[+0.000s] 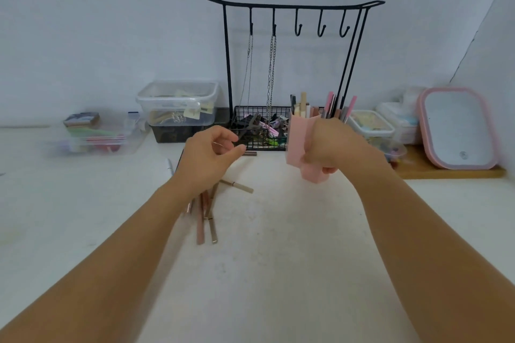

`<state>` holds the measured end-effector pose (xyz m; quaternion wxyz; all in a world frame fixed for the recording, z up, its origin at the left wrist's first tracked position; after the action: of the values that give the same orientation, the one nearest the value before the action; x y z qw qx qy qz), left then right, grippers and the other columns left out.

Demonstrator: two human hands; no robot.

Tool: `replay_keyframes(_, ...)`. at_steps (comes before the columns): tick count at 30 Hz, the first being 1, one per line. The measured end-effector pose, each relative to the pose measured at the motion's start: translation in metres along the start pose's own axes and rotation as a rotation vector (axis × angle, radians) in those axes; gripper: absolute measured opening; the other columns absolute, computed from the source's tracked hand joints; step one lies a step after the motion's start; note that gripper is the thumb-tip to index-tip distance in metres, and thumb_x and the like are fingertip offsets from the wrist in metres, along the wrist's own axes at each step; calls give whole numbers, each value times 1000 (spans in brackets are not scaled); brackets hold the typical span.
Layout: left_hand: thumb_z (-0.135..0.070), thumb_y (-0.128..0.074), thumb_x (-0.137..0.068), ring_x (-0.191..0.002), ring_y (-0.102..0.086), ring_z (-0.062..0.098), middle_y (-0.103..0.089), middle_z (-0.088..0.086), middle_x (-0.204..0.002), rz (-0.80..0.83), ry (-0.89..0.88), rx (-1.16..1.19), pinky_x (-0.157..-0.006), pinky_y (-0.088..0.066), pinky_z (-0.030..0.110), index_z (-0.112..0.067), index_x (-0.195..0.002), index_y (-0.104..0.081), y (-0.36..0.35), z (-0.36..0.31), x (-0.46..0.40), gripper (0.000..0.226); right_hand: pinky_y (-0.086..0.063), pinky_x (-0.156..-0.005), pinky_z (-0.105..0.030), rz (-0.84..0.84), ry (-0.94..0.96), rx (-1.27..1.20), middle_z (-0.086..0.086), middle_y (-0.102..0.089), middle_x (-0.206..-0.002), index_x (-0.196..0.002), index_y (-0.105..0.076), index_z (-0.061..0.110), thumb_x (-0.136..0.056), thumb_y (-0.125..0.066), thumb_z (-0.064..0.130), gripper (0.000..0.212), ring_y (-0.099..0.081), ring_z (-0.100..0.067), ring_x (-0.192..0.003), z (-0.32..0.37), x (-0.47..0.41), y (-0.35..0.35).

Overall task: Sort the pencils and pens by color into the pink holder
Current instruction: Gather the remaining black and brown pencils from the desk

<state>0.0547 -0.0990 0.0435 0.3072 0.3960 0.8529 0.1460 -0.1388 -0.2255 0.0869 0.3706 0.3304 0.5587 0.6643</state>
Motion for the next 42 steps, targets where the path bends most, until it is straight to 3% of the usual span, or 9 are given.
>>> replay_keyframes(8, -25, -74, -91, -92, -60, 9, -67, -8, -100, -227, 1, -203, -74, -38, 11, -21, -103, -70, 53, 45, 24, 13, -49, -59, -29, -381, 142, 75, -3, -61, -74, -75, -56, 16, -85, -73, 40, 32, -58, -21, -66, 42, 14, 8)
replay_keyframes(10, -25, -72, -92, -88, -58, 12, -65, -5, -101, -274, 86, -178, -70, -38, 14, -20, -105, -69, 61, 58, 25, 14, -50, -60, -28, -338, 260, 39, -1, -69, -92, -91, -63, 16, -94, -62, 32, 17, -60, -17, -73, 63, 18, -14)
replay_keyframes(12, -27, -71, -92, -82, -59, 12, -65, -2, -105, -257, 186, -133, -68, -41, 19, -21, -109, -67, 62, 70, 25, 19, -53, -84, -36, -251, 370, -89, 1, -66, -115, -116, -63, 19, -99, -55, 31, 22, -61, -19, -100, 76, 18, -52)
replay_keyframes(14, -29, -71, -92, -81, -61, 14, -64, 0, -108, -217, 251, -133, -68, -42, 22, -20, -113, -65, 59, 77, 25, 23, -40, -107, -36, -175, 390, -192, 0, -54, -141, -139, -52, 20, -102, -50, 31, 38, -49, -21, -129, 76, 11, -82)
replay_keyframes(17, -21, -66, -96, -77, -62, 11, -66, 1, -102, -231, 304, -77, -57, -40, 11, -17, -114, -65, 57, 79, 23, 19, -28, -117, -33, -194, 335, -265, -2, -45, -152, -148, -44, 15, -104, -47, 28, 46, -39, -21, -140, 70, -9, -99)
replay_keyframes(23, -5, -54, -99, -66, -65, 14, -67, 4, -98, -232, 336, 3, -44, -45, 10, -14, -111, -66, 49, 78, 21, 19, -47, -96, -36, -259, 301, -311, -5, -64, -120, -122, -67, 15, -98, -58, 22, 26, -57, -24, -112, 77, -41, -98)
replay_keyframes(31, 1, -57, -88, -81, -66, 17, -66, 2, -96, -283, 388, 76, -63, -49, 22, -18, -104, -68, 51, 84, 20, 27, -45, -71, -28, -276, 312, -373, 4, -66, -86, -89, -72, 14, -97, -61, 16, 14, -53, -7, -75, 72, -48, -99)
replay_keyframes(37, -21, -68, -93, -85, -64, 10, -69, -4, -93, -420, 396, 222, -79, -52, 24, -18, -102, -72, 50, 75, 16, 10, -36, -60, -12, -280, 292, -687, 10, -60, -79, -93, -65, 15, -99, -57, 16, 10, -51, -1, -69, 78, -35, -92)
replay_keyframes(42, -41, -68, -93, -90, -64, 9, -70, -10, -93, -320, 366, 400, -87, -52, 27, -24, -103, -75, 50, 66, 18, 20, -46, -58, -12, -99, 411, -994, 2, -74, -83, -103, -67, 14, -101, -55, 12, 12, -61, -4, -66, 93, -21, -85)
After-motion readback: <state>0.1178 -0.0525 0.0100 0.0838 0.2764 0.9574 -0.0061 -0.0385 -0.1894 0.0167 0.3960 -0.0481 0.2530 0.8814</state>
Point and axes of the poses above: each hand's wrist, its own x-axis away from the middle knuckle, its own y-axis out of the back of the hand, z = x × y, the point moved 4 cm from there along -x, towards the middle knuckle
